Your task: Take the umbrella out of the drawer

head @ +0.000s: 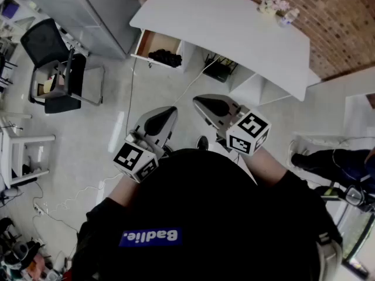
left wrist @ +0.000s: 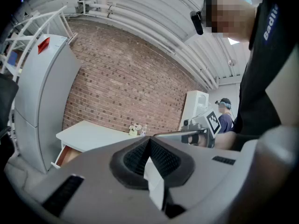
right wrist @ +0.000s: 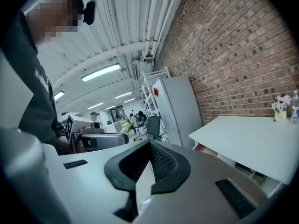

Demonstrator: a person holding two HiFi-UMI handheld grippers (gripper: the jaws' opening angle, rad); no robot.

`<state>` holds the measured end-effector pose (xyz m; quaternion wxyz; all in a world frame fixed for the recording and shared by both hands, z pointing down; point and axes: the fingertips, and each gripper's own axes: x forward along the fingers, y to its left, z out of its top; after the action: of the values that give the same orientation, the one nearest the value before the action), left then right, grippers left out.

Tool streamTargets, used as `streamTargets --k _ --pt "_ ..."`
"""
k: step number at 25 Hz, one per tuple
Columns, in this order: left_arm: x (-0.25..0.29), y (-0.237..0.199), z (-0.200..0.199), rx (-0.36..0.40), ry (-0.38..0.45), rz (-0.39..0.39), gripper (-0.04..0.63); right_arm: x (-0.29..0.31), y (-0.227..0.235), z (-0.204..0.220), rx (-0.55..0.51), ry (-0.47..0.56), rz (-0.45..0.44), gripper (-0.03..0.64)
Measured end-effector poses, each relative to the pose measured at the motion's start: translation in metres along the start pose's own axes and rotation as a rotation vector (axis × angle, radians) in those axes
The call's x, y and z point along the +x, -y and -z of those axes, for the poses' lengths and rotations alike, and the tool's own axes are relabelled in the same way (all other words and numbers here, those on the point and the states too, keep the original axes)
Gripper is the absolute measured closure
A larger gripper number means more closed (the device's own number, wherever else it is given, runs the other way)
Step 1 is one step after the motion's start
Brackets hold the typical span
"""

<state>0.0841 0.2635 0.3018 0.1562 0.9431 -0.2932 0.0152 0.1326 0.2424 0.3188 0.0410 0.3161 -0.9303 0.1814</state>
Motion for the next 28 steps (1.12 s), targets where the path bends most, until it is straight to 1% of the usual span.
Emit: streamTargets --k 4,13,19,22,26,28 --pt "0.002 0.006 0.002 -0.021 0.011 -0.001 0.598 -0.005 0.001 0.004 0.003 -0.001 -0.003 0.589" --pt "0.0 0.011 0.003 -0.015 0.015 -0.024 0.598 -0.008 -0.001 0.002 -0.008 0.0 -0.023 0.589" --pt "0.003 0.014 0.004 -0.018 0.015 -0.04 0.598 -0.011 -0.003 0.005 0.0 -0.002 -0.052 0.588" --pt "0.01 0.014 0.003 -0.021 0.017 -0.057 0.598 -0.013 0.005 0.005 0.007 -0.004 -0.067 0.588" --pt "0.024 0.018 -0.004 -0.037 0.056 -0.089 0.598 -0.018 0.021 0.005 0.011 -0.013 -0.075 0.588" --pt "0.029 0.018 0.0 -0.032 0.048 -0.112 0.598 -0.022 0.029 0.006 0.011 -0.012 -0.083 0.588"
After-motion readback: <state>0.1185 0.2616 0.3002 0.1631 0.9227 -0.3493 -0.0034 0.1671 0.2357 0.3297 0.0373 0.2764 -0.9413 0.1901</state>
